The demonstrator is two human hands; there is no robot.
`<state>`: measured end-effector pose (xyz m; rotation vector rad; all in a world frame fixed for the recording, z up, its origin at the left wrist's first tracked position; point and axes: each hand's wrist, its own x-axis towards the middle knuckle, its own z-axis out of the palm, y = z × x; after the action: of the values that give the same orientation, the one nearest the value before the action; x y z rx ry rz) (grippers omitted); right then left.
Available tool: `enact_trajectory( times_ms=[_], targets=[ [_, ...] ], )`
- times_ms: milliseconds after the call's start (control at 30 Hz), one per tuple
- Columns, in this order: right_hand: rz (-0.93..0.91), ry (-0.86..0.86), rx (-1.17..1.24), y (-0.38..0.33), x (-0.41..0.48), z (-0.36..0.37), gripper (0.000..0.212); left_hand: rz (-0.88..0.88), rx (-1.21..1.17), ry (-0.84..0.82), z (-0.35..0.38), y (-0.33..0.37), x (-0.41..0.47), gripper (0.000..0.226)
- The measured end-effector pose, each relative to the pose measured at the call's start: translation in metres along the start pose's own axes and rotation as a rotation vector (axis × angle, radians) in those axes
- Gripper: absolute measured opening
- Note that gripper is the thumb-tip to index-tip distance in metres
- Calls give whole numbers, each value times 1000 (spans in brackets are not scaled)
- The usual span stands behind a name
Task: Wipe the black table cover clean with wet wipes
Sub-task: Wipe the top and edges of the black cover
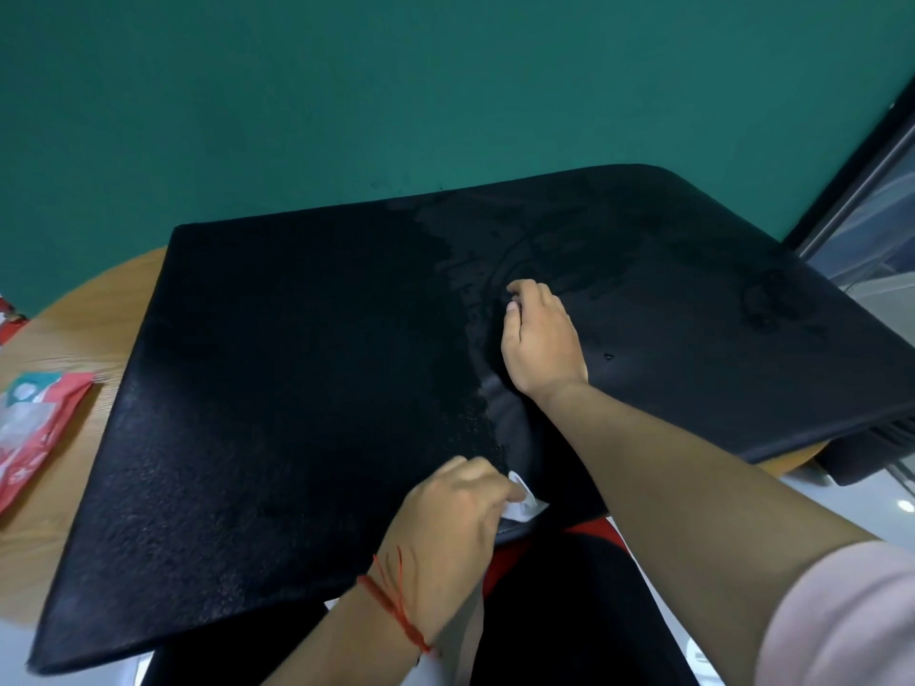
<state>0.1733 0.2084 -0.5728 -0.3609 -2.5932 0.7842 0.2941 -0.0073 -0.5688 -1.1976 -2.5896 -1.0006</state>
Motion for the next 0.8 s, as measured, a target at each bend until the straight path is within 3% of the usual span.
enact_trajectory(
  times_ms=[400,600,800],
  targets=[
    [-2,2,18,1,0,-1,35,33,49,45,12,10,-22,27],
    [14,17,88,3,1,-3,35,-128,-41,49,18,0,12,7],
    [63,38,219,7,2,-4,26,-224,-102,95,-15,-14,33,13]
  ],
)
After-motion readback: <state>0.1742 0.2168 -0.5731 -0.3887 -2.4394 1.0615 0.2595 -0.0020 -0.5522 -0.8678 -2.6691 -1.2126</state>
